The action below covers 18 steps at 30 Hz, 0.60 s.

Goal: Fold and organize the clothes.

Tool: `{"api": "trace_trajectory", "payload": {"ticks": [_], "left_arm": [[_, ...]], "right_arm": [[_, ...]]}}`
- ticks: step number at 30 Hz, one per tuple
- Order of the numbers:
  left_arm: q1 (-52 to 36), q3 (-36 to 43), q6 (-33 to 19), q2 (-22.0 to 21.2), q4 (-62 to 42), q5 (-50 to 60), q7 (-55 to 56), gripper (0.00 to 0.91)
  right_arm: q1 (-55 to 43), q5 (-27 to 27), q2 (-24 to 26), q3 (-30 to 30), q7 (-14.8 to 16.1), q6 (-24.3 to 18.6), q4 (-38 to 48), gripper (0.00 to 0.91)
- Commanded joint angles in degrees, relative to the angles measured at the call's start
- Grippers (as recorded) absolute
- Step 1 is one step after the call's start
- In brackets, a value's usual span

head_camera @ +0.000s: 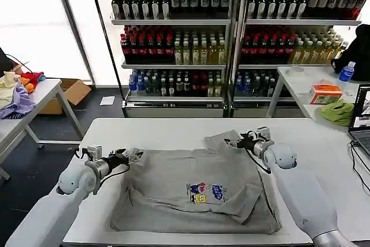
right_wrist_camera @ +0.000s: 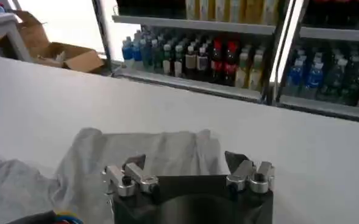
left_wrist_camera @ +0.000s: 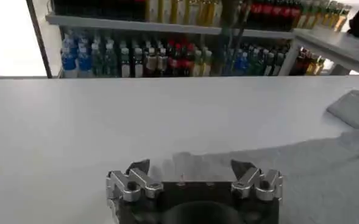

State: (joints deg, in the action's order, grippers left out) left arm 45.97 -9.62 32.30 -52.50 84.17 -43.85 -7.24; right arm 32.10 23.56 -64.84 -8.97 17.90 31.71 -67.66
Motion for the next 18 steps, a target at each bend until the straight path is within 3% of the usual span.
{"api": "trace_trajectory", "payload": {"ticks": [1, 2, 18], "left_arm": [[-1.0, 1.4, -0.2, -1.0, -1.7, 0.4, -0.1, 0.071], [-0.8, 1.4, -0.2, -1.2, -1.7, 0.4, -0.1, 0.000], [0.8, 0.3, -1.6, -1.4, -0.1, -0.6, 0.8, 0.010]], "right_arm": [[-1.1, -0.5, -0.8, 1.1, 0.2, -0.3, 2.4, 0.000], [-1.1, -0.5, -0.9, 1.1, 0.3, -0.4, 2.5, 0.000], [-0.7, 4.0, -1.7, -0.3, -0.4, -1.3, 1.6, 0.000]]}}
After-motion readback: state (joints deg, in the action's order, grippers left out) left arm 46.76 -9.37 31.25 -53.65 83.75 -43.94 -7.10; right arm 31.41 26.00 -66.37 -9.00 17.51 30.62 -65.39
